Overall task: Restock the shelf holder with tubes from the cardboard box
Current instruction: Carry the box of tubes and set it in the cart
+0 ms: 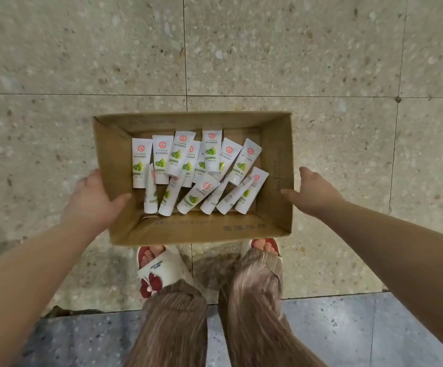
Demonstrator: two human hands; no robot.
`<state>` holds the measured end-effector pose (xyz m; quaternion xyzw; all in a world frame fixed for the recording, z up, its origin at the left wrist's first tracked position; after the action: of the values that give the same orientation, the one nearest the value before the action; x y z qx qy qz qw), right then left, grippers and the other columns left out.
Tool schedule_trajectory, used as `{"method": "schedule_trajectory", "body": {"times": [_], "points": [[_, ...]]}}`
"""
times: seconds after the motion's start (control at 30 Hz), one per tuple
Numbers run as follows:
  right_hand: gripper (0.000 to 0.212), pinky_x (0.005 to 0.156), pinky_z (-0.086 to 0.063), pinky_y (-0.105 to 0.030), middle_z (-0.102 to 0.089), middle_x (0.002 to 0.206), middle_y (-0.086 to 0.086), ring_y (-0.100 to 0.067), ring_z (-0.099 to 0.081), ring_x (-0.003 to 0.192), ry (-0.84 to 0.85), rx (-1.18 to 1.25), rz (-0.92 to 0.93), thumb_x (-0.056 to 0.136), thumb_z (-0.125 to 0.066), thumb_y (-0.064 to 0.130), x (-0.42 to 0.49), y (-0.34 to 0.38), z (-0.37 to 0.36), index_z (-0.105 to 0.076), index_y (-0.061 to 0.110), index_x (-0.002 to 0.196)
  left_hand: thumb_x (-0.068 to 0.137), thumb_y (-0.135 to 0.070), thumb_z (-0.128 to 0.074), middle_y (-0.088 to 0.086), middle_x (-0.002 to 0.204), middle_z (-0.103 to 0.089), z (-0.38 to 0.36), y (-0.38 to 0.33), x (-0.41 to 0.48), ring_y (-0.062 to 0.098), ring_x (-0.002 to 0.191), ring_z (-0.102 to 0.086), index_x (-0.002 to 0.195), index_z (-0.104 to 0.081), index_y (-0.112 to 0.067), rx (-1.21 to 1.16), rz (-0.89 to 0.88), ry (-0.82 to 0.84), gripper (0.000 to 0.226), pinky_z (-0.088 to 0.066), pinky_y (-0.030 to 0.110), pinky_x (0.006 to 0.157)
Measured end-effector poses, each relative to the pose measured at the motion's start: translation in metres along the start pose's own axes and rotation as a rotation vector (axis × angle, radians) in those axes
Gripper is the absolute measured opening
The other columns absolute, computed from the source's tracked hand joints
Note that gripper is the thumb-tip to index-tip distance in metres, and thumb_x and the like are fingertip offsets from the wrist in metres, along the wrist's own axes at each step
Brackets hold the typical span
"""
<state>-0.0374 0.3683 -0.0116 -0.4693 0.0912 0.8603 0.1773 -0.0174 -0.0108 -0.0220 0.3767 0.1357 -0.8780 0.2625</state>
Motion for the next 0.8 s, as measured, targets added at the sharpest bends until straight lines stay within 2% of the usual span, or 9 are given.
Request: {"method": "schedule_trajectory", "body": {"times": [0.07, 0.2, 0.37, 0.43, 0.67, 0.8], "points": [[0.061, 0.090, -0.045, -0.042, -0.049, 0.134, -0.016, -0.034, -0.051, 0.120, -0.007, 0.070, -0.012, 0.091, -0.055, 0.038, 0.014, -0.001, -0.012, -0.032, 0.009, 0.139, 0.083, -0.037, -0.066, 0.023, 0.146, -0.033, -0.011, 0.007, 0.013, 0.042, 0.132, -0.036, 0.146, -0.020, -0.006, -0.070, 0.082, -0.053, 0.084, -0.036, 0.054, 0.105], [0.050, 0.083, -0.046, -0.038, -0.058, 0.125, -0.012, -0.032, -0.056, 0.112, -0.027, 0.259, -0.073, 0.091, -0.057, 0.032, 0.037, -0.002, -0.032, -0.041, 0.010, 0.132, 0.086, -0.035, -0.064, 0.022, 0.132, -0.050, -0.036, 0.017, 0.034, 0.043, 0.118, -0.050, 0.135, -0.037, -0.004, -0.246, 0.193, 0.000, 0.064, -0.045, 0.050, 0.094], [0.039, 0.093, -0.049, -0.047, -0.060, 0.123, -0.014, -0.034, -0.057, 0.111, -0.091, 0.423, -0.114, 0.093, -0.054, 0.025, 0.055, -0.005, -0.041, -0.048, 0.009, 0.129, 0.092, -0.024, -0.055, 0.025, 0.125, -0.055, -0.046, 0.030, 0.049, 0.044, 0.113, -0.053, 0.126, -0.048, 0.000, -0.313, 0.211, -0.063, 0.042, -0.045, 0.051, 0.096], [0.036, 0.092, -0.050, -0.049, -0.061, 0.121, -0.013, -0.034, -0.058, 0.109, -0.110, 0.479, -0.112, 0.094, -0.052, 0.022, 0.052, -0.006, -0.041, -0.051, 0.010, 0.128, 0.093, -0.020, -0.053, 0.025, 0.122, -0.057, -0.045, 0.032, 0.048, 0.044, 0.110, -0.054, 0.123, -0.051, 0.000, -0.332, 0.216, -0.083, 0.036, -0.047, 0.050, 0.093], [0.034, 0.090, -0.050, -0.043, -0.062, 0.119, -0.012, -0.033, -0.058, 0.107, -0.153, 0.529, -0.107, 0.094, -0.050, 0.018, -0.015, -0.011, -0.004, -0.052, 0.011, 0.128, 0.094, -0.020, -0.051, 0.023, 0.118, -0.060, -0.001, 0.031, -0.010, 0.043, 0.108, -0.055, 0.121, -0.053, -0.001, -0.422, 0.201, -0.098, 0.033, -0.047, 0.049, 0.093], [0.035, 0.088, -0.051, -0.042, -0.062, 0.118, -0.013, -0.032, -0.059, 0.104, -0.143, 0.501, -0.105, 0.094, -0.050, 0.019, -0.077, -0.012, 0.041, -0.052, 0.012, 0.128, 0.094, -0.020, -0.050, 0.022, 0.113, -0.062, 0.050, 0.027, -0.067, 0.040, 0.102, -0.057, 0.120, -0.055, -0.004, -0.422, 0.193, -0.090, 0.031, -0.046, 0.041, 0.081]]}}
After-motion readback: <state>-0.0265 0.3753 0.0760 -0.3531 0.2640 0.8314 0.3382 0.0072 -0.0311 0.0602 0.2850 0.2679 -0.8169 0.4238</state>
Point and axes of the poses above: each hand's wrist, its own x-axis towards the middle knuckle, its own z-axis out of the back of the hand, y = z × x, the point moved 3 cm from there along x, towards the middle knuckle
